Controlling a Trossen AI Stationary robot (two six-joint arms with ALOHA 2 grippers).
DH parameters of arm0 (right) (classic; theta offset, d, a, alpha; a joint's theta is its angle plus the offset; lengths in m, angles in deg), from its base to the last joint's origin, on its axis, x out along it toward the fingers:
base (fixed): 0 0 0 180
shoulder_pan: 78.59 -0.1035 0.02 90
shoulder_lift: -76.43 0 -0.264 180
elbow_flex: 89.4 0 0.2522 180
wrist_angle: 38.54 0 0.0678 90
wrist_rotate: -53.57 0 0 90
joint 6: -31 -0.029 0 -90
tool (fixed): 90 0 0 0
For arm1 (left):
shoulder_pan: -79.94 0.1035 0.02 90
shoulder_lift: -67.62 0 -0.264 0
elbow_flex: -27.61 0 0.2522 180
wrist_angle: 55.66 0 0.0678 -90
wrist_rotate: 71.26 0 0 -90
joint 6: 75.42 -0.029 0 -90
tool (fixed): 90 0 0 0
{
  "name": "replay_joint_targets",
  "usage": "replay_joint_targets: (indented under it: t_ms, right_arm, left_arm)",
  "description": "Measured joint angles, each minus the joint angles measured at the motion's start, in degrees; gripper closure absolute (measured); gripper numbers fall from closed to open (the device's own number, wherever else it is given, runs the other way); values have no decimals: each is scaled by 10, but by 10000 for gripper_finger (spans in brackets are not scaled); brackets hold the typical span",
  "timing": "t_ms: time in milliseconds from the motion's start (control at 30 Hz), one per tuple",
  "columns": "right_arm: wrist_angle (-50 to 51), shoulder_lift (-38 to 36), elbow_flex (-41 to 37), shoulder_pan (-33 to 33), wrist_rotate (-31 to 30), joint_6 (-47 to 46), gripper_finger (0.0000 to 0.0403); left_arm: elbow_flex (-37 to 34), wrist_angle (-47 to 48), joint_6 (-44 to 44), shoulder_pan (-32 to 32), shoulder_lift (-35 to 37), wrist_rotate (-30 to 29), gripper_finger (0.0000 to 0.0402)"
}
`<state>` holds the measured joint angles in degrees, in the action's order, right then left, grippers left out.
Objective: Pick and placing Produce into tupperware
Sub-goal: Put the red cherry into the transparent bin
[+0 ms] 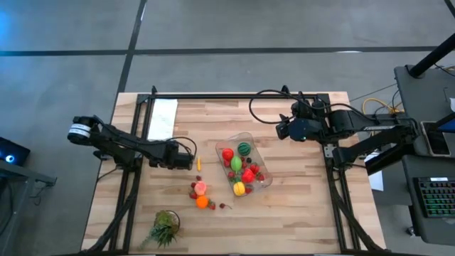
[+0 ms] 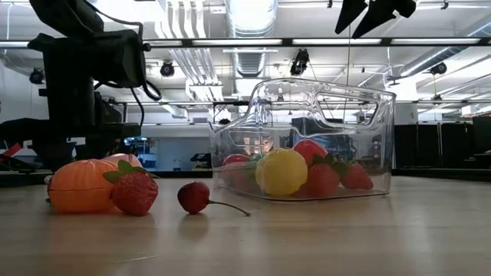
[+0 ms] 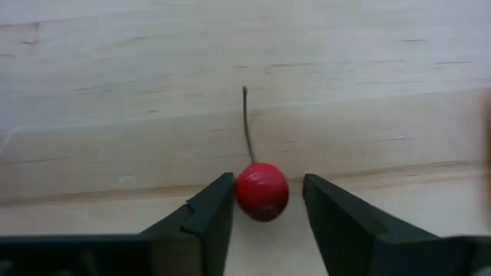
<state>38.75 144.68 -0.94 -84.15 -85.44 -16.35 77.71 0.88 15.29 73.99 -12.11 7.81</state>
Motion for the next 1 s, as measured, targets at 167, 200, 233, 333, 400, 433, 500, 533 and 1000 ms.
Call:
replay_joint_targets:
  t_ms: [167, 200, 233, 333, 400, 433, 500, 533, 1000]
  right_arm:
    - [0, 0, 0, 0, -1, 0, 165]
    - [0, 0, 0, 0, -1, 0, 165]
    - [0, 0, 0, 0, -1, 0, 165]
    - [0, 0, 0, 0, -1, 0, 165]
    - [0, 0, 0, 0, -1, 0, 165]
    - [0, 0, 0, 0, -1, 0, 165]
    - [0, 0, 0, 0, -1, 0, 165]
    - [0, 0, 0, 0, -1, 0, 165]
    - [0, 0, 0, 0, -1, 0, 165]
  left_arm:
    - [0, -6, -13, 0, 3, -1, 310]
    - [0, -6, -13, 0, 3, -2, 318]
    - [1, -6, -13, 0, 3, -2, 323]
    - [6, -6, -22, 0, 3, -11, 333]
    - [15, -6, -30, 0, 9, -29, 334]
    - [19, -6, -31, 0, 11, -42, 334]
    - [23, -4, -31, 0, 17, -66, 334]
    - [26, -2, -31, 0, 20, -79, 334]
    - [173, -321, -501, 6, 106, -87, 336]
